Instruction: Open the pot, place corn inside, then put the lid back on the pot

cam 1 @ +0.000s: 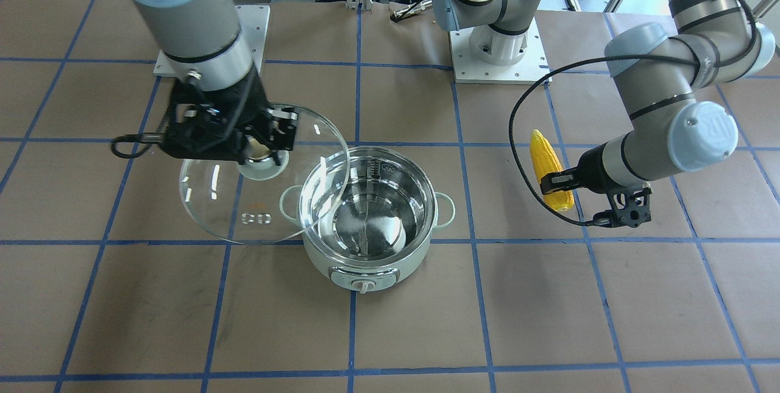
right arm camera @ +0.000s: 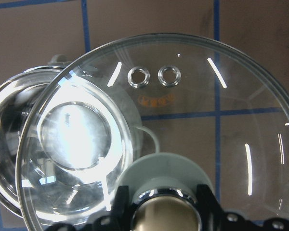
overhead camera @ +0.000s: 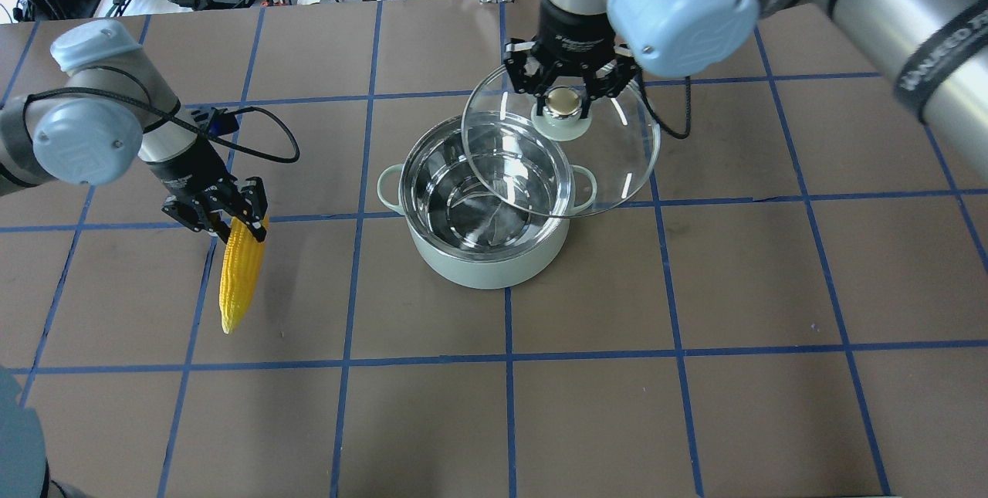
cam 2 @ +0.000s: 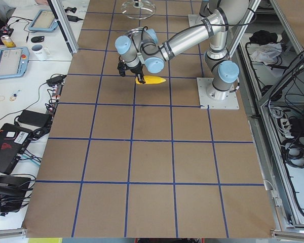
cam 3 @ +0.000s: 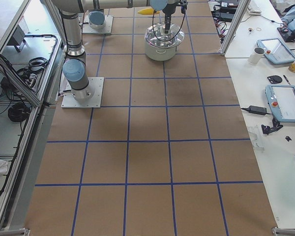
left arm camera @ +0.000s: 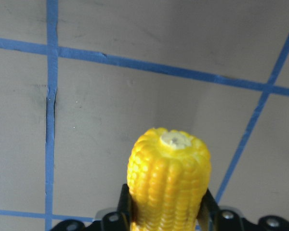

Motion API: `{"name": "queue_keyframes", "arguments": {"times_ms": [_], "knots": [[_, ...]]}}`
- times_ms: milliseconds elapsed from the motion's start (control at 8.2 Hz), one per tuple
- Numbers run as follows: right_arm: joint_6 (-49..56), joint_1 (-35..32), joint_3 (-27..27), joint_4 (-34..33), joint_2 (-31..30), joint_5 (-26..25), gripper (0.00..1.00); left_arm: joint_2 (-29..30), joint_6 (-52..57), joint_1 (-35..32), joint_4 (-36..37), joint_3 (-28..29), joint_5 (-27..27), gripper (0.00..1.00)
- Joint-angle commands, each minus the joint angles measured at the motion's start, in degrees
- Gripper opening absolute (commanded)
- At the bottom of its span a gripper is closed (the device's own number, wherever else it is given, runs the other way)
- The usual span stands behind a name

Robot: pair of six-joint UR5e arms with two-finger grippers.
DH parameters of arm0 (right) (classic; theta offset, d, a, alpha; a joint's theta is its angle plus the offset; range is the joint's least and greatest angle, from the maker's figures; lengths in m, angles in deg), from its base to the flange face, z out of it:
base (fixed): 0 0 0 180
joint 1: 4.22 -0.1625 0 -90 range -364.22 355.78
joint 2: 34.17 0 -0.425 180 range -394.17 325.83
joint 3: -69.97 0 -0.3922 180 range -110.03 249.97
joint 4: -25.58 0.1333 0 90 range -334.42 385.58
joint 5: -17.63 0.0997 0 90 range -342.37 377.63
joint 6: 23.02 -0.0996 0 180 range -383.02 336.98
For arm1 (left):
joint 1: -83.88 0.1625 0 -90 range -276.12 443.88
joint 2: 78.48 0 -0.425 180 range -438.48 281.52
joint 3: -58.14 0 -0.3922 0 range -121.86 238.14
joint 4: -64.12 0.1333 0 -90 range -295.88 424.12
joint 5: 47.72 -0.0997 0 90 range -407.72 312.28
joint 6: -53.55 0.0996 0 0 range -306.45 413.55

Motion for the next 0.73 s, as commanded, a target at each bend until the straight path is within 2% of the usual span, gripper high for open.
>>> {"name": "queue_keyframes", "arguments": {"times_ms": [0, 122, 244, 488, 610], "knots": [[18.0, 11.7, 0.0, 8.0, -6.4, -5.3, 0.11, -2.8, -10.6, -6.2, -3.8, 11.8, 5.3, 0.00], [24.4, 14.4, 0.0, 9.0, -7.1, -8.4, 0.09, -2.6, -16.1, -10.2, -3.8, 15.7, 7.8, 0.00], [28.9, 18.0, -0.1, 9.7, -8.0, -9.2, 0.08, -2.4, -19.3, -12.9, -3.6, 17.9, 11.8, 0.00], [36.1, 23.8, -0.6, 10.2, -8.2, -9.3, 0.08, -1.9, -25.1, -16.6, 0.8, 18.7, 18.5, 0.00], [37.8, 24.6, -0.6, 10.8, -8.1, -9.3, 0.08, -1.1, -27.3, -18.5, 2.1, 18.5, 21.2, 0.00]]}}
